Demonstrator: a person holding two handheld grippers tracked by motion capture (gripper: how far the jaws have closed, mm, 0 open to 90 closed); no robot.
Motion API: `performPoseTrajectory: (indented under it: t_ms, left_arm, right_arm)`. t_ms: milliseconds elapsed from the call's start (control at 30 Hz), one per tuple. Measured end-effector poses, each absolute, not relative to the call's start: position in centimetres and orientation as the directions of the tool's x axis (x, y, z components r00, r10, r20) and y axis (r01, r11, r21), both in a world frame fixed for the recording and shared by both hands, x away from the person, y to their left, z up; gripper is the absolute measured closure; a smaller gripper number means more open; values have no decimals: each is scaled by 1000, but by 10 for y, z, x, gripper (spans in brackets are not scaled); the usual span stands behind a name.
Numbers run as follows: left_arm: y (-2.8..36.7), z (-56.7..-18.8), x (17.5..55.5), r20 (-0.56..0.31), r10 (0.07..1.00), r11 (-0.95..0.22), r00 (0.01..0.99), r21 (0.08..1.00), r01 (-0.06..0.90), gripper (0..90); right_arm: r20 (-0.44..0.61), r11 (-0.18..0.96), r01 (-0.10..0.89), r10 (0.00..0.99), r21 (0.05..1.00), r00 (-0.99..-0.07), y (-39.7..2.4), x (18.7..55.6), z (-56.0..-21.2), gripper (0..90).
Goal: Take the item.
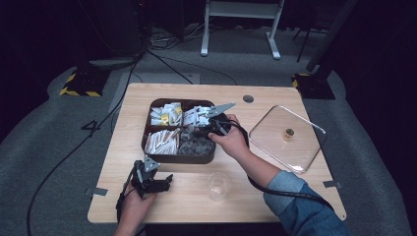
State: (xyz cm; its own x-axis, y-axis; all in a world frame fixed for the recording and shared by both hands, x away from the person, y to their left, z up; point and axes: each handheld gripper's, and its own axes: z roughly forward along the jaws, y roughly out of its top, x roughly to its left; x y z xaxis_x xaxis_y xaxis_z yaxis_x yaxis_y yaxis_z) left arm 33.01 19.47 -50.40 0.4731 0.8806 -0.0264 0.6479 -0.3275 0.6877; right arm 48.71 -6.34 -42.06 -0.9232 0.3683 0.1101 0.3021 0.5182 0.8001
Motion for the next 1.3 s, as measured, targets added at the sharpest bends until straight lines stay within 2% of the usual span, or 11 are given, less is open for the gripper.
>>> performPoseTrajectory:
  t_ms: [600,1300]
  left_arm:
    - [196,-504,332,-29,868,-341,495,690,638,138]
    - [200,-504,334,-27,850,-366,527,690,625,141]
  right_arm:
    - [107,476,250,307,843,-946,-98,455,-382,791]
    - [100,468,220,269,856,-958,-143,401,-366,790]
